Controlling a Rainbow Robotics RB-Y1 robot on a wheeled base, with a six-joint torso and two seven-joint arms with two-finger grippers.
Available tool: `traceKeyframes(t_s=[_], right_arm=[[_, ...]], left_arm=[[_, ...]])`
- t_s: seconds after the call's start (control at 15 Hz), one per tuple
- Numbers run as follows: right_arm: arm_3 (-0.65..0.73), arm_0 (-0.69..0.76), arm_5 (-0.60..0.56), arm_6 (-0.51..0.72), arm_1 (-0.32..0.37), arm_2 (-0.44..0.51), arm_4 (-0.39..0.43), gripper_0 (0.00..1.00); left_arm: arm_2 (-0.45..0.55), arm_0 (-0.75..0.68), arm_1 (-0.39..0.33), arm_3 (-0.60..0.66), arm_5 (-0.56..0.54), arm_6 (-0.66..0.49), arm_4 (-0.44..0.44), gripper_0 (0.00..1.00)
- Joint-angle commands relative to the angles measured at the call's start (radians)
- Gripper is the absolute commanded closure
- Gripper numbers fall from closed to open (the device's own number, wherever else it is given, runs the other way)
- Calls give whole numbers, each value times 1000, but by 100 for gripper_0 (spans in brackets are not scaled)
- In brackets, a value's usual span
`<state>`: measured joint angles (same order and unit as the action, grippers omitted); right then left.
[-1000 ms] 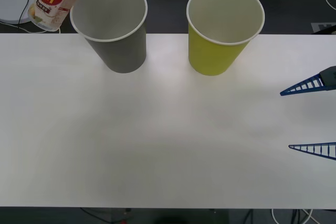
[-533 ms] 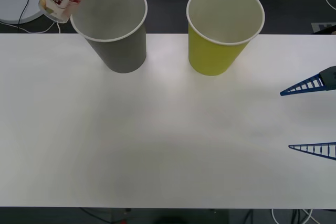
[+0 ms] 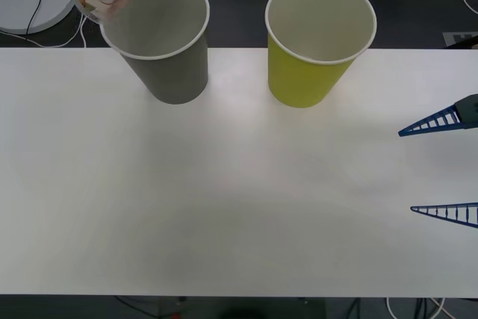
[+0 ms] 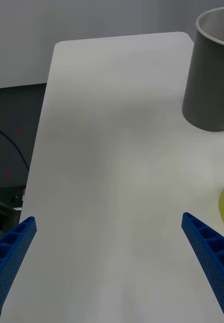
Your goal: Put the can into the green bin and the plastic bottle into the gray bin
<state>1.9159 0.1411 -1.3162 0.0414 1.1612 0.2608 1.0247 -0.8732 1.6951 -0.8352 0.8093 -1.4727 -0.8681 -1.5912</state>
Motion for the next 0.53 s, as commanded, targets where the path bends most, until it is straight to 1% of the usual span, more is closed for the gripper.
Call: traceKeyframes(t_s=[0.07,0.4,0.47,0.53], right_arm=[[0,0,0,0,0,0,0,0],[0,0,0,0,0,0,0,0],[0,0,0,0,0,0,0,0],[0,0,0,0,0,0,0,0]], left_arm=[[-1,12,30,-28,0,3,-10,100],[-1,18,45,-42,0,9,-12,100],[0,18,45,-42,0,12,-10,56],[-1,18,45,-42,0,14,-9,0]])
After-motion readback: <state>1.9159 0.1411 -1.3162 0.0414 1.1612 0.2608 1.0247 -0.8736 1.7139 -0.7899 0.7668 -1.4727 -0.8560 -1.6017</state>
